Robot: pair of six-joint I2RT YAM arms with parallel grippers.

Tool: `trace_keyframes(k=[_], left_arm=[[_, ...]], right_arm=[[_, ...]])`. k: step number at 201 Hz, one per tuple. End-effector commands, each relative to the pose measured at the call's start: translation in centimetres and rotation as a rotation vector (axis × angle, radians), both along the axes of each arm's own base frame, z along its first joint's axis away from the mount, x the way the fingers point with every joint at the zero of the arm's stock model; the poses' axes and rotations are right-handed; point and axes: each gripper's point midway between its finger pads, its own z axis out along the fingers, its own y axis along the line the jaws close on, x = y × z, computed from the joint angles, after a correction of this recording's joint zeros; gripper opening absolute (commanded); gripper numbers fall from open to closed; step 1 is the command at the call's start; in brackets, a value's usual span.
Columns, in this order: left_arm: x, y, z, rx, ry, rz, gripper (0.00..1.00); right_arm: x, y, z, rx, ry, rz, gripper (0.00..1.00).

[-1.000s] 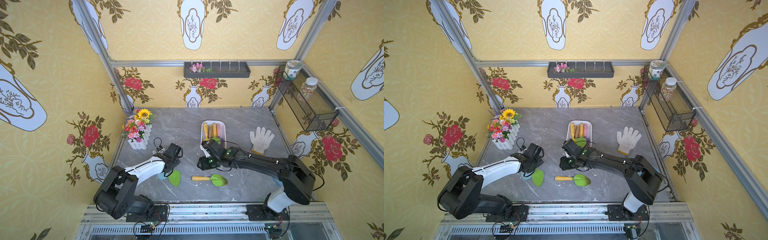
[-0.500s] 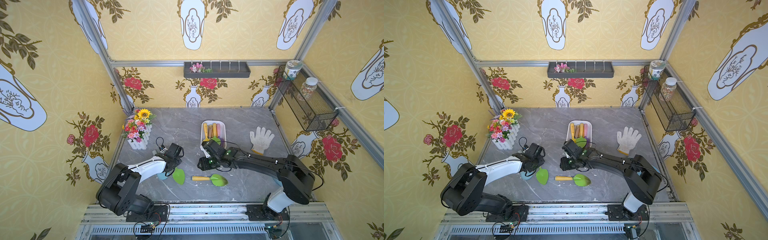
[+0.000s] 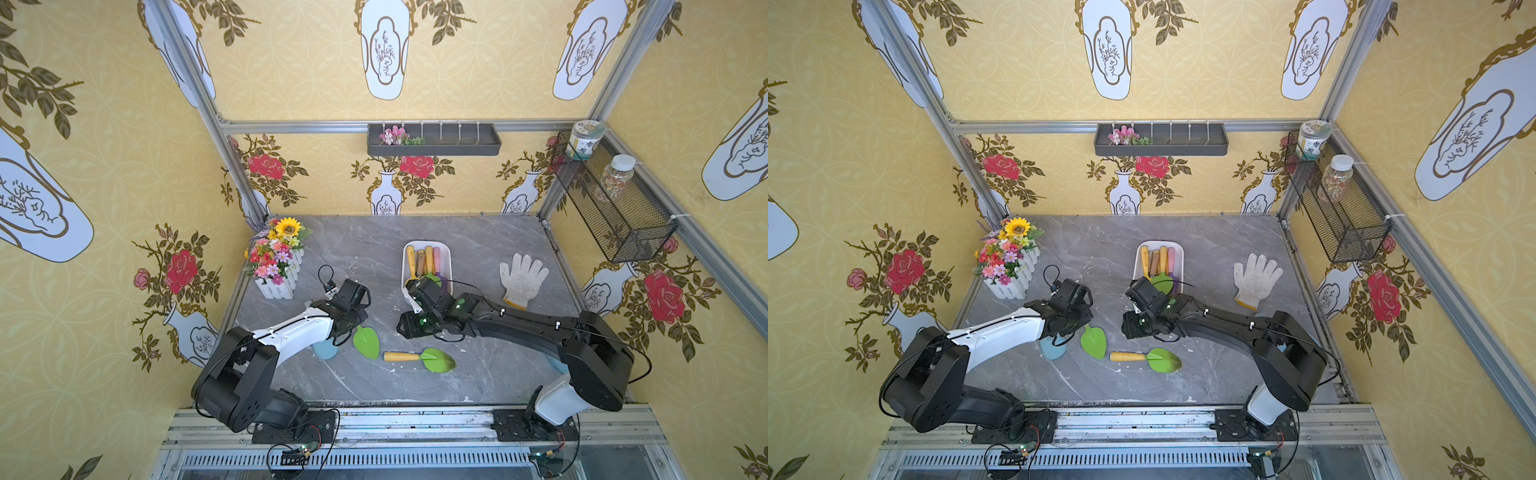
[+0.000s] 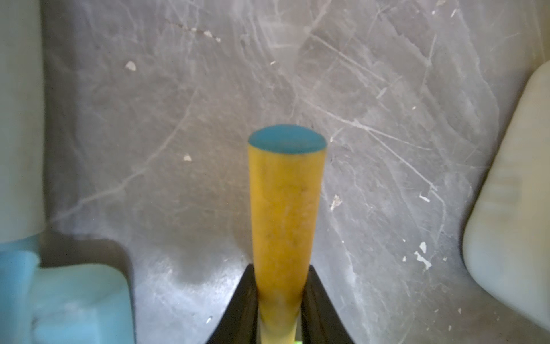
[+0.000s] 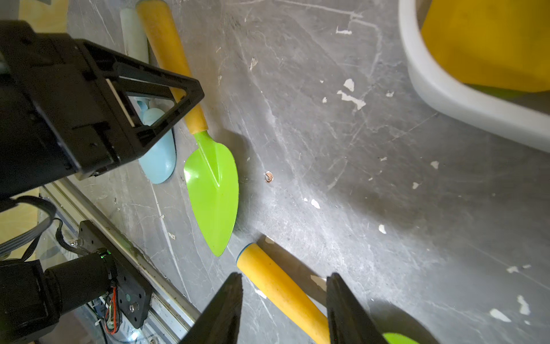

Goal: Put the shovel into the storage box
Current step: Pick up the shovel from the center of the board, then place the shovel in the storage box.

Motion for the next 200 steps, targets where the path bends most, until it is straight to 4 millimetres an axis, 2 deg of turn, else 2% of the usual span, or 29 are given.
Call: trace_keyframes(k=[1, 41, 74, 140, 200], left_arm=[[0.2, 0.0, 0.4, 0.026, -0.005, -0.029, 0.19], [1.2, -1.3, 2.1, -0.003, -0.039, -0.075, 0.18], [2.1, -3.1, 4.1, -0.034, -0.081, -0.128, 0.18], [4.0, -6.9, 6.6, -0.064, -0.134, -0.25, 0.18], [6.4, -11.4, 8.7, -0.102, -0.177, -0.368, 0.18]], right_arm=[[0.4, -0.4, 0.4, -0.007, -0.015, -0.016, 0.5], [0.8, -0.9, 1.1, 0.005, -0.021, -0.034, 0.5], [1.2, -1.9, 1.7, 0.016, -0.026, -0.059, 0.5], [1.9, -4.8, 2.1, 0.033, -0.025, -0.132, 0.5], [2.1, -8.0, 2.1, 0.029, -0.016, -0.219, 0.51]])
